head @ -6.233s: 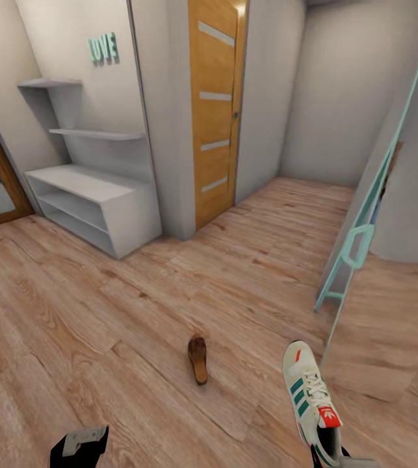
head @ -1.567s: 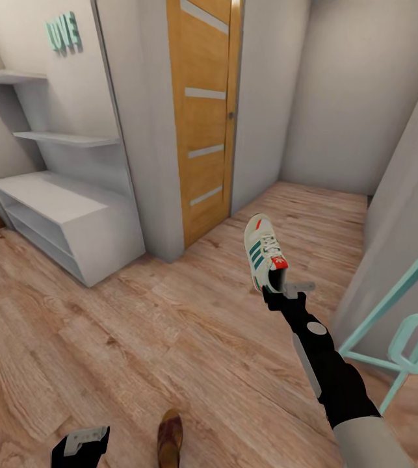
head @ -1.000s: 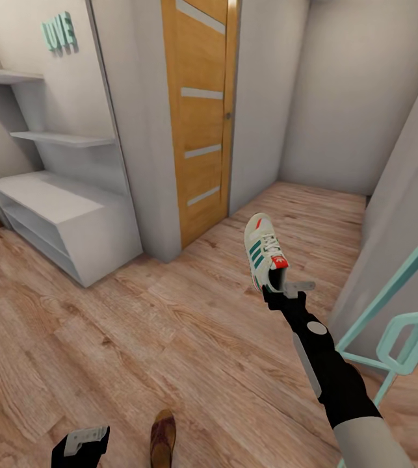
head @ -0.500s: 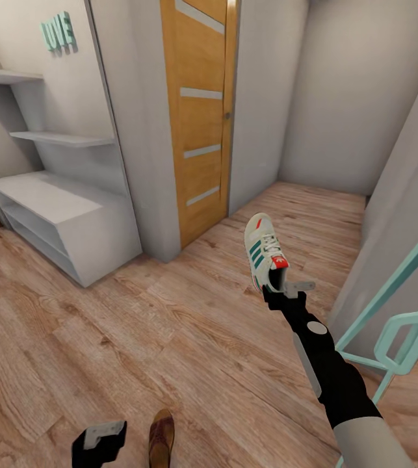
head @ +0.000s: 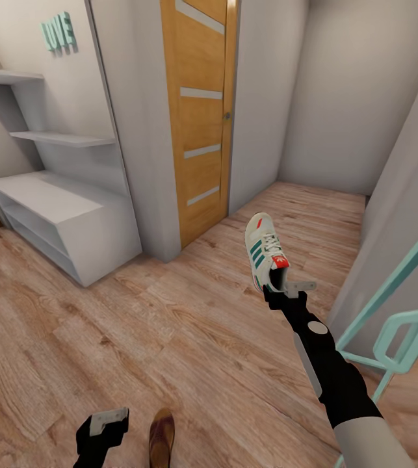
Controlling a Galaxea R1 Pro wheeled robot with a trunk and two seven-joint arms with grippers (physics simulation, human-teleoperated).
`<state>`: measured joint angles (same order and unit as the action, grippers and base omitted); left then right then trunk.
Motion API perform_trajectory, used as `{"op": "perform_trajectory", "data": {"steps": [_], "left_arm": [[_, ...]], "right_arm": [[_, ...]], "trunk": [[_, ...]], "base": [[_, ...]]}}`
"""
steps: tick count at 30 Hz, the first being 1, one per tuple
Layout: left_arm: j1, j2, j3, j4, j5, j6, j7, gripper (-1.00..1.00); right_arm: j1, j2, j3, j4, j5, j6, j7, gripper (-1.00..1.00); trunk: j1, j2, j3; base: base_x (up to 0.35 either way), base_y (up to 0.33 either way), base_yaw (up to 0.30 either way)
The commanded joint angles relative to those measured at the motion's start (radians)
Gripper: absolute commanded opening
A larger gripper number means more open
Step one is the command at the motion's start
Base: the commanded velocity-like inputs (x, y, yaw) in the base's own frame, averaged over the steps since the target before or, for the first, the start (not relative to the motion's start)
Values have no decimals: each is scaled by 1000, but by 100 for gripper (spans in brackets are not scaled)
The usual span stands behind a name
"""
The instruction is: Pick up the two gym shoes and the two sandals from the corridor floor and place them onto the hallstand (shoe rack) in the corridor, making sure they are on the rack and not on the floor. Arrange them so the two gym shoes are next to each other and the two sandals are next to each other.
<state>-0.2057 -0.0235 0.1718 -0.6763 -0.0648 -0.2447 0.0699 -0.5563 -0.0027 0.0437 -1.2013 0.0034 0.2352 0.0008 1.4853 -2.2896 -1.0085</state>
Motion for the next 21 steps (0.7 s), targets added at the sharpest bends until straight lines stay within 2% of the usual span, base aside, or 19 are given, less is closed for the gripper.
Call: {"op": "perform_trajectory", "data": {"steps": [1, 10, 15, 21], "left_arm": [[-1, -1, 4, 0, -11, -3, 3, 100], [-3, -5, 4, -2, -29, -3, 7, 100], [-4, -5, 5, -2, -30, -3, 7, 100], [-6, -20, 2, -5, -32, -3, 7, 100]], "right_arm": [[0, 0, 0, -1, 1, 6, 0, -100], [0, 0, 2, 0, 1, 6, -1, -100], [0, 0, 2, 1, 1, 6, 0, -100], [0, 1, 4, 4, 1, 6, 0, -100]], "trunk": [[0, 0, -1], [0, 0, -1], [0, 0, -1], [0, 0, -1]], "base": [[-129, 0, 0], [-238, 0, 0], [-67, 0, 0], [-7, 0, 0]]}}
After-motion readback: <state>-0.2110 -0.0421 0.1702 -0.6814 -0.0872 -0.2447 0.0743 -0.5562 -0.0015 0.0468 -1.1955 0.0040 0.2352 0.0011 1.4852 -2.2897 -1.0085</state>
